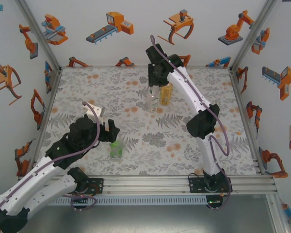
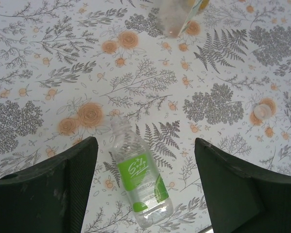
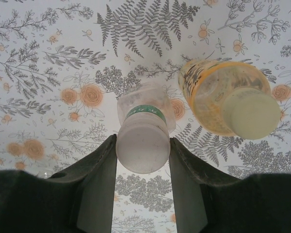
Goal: Screw on the bottle caps
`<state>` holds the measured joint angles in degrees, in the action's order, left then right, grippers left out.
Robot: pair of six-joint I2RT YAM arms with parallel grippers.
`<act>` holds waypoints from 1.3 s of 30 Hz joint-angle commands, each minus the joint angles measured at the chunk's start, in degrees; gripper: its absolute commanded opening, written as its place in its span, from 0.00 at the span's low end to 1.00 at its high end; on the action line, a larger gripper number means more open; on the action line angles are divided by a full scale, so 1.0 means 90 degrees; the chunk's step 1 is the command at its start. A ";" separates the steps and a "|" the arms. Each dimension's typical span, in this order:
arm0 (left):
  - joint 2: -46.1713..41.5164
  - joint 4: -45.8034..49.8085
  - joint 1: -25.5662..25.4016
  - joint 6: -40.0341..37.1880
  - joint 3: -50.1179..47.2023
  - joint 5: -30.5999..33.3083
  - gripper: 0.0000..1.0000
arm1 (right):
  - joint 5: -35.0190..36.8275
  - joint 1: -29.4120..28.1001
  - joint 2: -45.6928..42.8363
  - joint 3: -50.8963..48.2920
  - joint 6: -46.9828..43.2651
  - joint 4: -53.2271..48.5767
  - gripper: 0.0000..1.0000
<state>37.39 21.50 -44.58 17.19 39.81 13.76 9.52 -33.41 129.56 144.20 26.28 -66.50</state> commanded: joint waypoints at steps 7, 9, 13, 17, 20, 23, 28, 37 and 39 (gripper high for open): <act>-0.0088 -0.0055 0.0035 0.0433 -0.0114 0.0148 0.74 | -0.0069 0.0038 0.0005 0.0008 -0.0117 0.0140 0.45; -0.0065 0.0014 0.0035 0.0484 -0.0102 0.0246 0.74 | -0.0062 0.0040 -0.0072 0.0020 -0.0126 0.0164 0.49; 0.0001 0.0433 0.0036 0.0761 0.0001 0.0810 0.74 | -0.0024 0.0041 -0.0173 0.0080 -0.0198 0.0166 0.58; 0.0089 0.0801 0.0037 0.1057 0.0097 0.1064 0.74 | -0.0013 0.0040 -0.0329 0.0131 -0.0252 0.0143 0.61; 0.0211 0.1203 0.0037 0.1542 0.0224 0.1309 0.74 | -0.0049 0.0041 -0.0531 0.0128 -0.0273 0.0124 0.61; 0.0471 0.1789 0.0041 0.2232 0.0410 0.1626 0.74 | -0.0143 0.0040 -0.0793 0.0023 -0.0352 0.0113 0.63; 0.1159 0.2550 0.0006 0.2956 0.0690 0.1337 0.76 | -0.0361 0.0062 -0.1421 -0.0501 -0.0426 0.0225 0.65; 0.2433 0.2640 -0.0672 0.3308 0.0959 0.1083 0.80 | -0.0665 0.0135 -0.2913 -0.2540 -0.0484 0.1127 0.79; 0.2791 0.2569 -0.0765 0.3305 0.0996 0.0947 0.80 | -0.0631 0.0184 -0.3270 -0.3105 -0.0474 0.1371 0.81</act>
<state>59.66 43.53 -50.37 45.47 46.68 23.81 4.01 -32.62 103.48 121.08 22.50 -58.19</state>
